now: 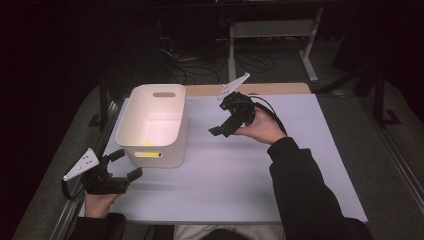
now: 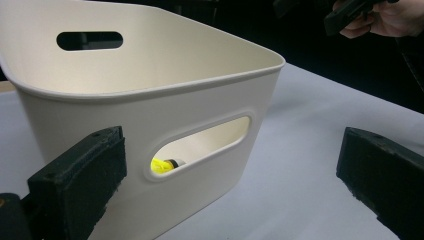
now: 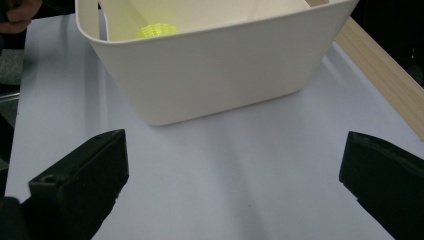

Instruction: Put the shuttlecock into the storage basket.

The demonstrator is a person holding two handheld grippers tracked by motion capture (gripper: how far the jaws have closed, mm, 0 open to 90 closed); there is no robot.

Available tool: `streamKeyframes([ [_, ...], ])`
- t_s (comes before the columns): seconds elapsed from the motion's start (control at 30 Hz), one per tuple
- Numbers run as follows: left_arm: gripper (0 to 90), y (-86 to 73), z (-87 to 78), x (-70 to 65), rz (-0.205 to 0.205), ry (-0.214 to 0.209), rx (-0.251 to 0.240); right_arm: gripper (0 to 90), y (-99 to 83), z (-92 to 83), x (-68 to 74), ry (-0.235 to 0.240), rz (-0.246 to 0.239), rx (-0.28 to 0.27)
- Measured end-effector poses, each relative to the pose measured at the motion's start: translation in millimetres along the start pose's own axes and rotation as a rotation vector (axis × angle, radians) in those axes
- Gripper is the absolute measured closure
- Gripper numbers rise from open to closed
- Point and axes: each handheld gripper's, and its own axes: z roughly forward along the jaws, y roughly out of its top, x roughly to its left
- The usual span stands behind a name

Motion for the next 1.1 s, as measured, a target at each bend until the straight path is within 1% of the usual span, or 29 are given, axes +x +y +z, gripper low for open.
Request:
streamKeyframes([
  [0.03, 0.0, 0.0, 0.0, 0.0, 0.000, 0.001, 0.000, 0.0, -4.7, -1.3, -0.6, 0.000, 0.015, -0.005],
  [0.13, 0.0, 0.0, 0.1, 0.1, 0.001, 0.002, 0.001, 0.0, -9.4, -3.3, -2.1, -0.006, 0.019, -0.007],
  [0.3, 0.0, 0.0, 0.6, 0.0, 0.001, -0.001, 0.002, 0.0, -20.6, -9.5, -3.9, -0.019, 0.049, -0.020],
  [0.53, 0.0, 0.1, 0.6, 0.1, 0.000, 0.000, 0.002, 0.0, -35.3, -19.2, -5.3, -0.036, 0.064, -0.022],
  [0.67, 0.0, 0.1, 0.7, 0.2, 0.002, -0.002, 0.004, 0.0, -46.0, -25.8, -6.3, -0.048, 0.078, -0.032],
  [0.8, 0.0, 0.2, 1.1, 0.3, 0.002, -0.002, 0.004, 0.0, -57.1, -31.7, -8.5, -0.061, 0.106, -0.033],
  [0.87, 0.0, 0.2, 1.2, 0.4, 0.002, -0.001, 0.004, 0.0, -59.4, -33.1, -9.2, -0.066, 0.106, -0.036],
  [0.9, 0.0, 0.3, 1.5, 0.5, 0.001, -0.002, 0.004, 0.0, -65.2, -38.5, -9.8, -0.073, 0.117, -0.046],
  [0.97, 0.0, 0.3, 1.5, 0.6, 0.001, -0.002, 0.004, 0.0, -69.2, -42.4, -9.8, -0.077, 0.125, -0.065],
  [1.1, 0.0, 0.3, 1.4, 0.4, -0.001, -0.003, 0.003, 0.0, -77.3, -47.7, -10.0, -0.086, 0.139, -0.071],
])
